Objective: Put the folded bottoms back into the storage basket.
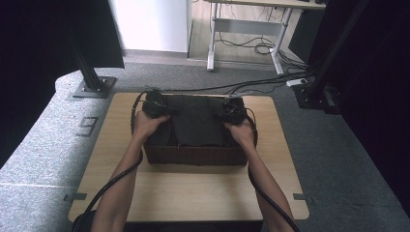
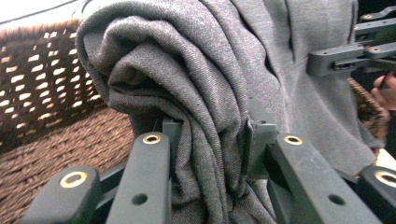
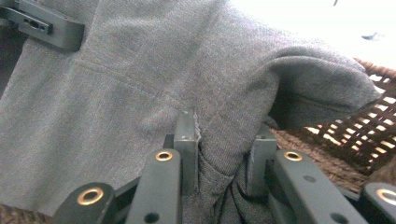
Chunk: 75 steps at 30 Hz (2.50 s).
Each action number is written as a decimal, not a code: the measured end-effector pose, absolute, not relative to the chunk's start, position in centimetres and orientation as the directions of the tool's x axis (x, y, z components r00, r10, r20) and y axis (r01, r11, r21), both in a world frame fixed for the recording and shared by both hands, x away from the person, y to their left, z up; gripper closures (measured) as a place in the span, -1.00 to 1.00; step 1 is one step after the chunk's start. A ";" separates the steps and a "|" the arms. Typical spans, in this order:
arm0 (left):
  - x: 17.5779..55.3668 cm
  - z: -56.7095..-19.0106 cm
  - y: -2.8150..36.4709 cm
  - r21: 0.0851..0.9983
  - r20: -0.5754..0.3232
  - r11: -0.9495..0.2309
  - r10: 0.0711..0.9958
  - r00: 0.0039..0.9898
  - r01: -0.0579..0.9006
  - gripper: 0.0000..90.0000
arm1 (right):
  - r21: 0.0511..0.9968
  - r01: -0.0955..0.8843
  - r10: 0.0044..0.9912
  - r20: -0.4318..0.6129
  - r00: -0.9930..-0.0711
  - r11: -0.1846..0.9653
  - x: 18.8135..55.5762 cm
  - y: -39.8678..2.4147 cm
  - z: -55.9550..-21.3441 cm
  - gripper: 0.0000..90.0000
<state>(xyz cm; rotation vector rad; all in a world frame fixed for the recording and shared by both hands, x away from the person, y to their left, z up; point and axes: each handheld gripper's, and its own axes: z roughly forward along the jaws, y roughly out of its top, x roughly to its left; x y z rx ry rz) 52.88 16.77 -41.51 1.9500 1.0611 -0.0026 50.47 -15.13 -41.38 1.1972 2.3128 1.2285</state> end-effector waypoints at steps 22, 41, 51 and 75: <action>53.4 -43.2 14.0 0.614 -0.093 -0.392 0.826 0.555 0.685 -0.08 | 0.707 0.613 0.855 0.024 -0.519 0.352 52.4 -15.0 -44.4 -0.01; 52.4 -41.8 16.7 0.682 -0.066 -0.335 0.857 0.512 0.650 -0.40 | 0.775 0.547 0.853 0.021 -0.521 0.315 51.8 -16.1 -43.4 -0.49; 51.3 -40.9 18.3 0.728 -0.082 -0.296 0.858 0.507 0.618 -0.65 | 0.789 0.523 0.832 0.026 -0.554 0.324 50.9 -16.5 -42.9 -0.59; 48.3 -42.6 22.0 0.727 -0.039 -0.292 0.886 0.462 0.621 -0.40 | 0.764 0.536 0.852 -0.037 -0.522 0.361 48.0 -20.4 -42.4 -0.36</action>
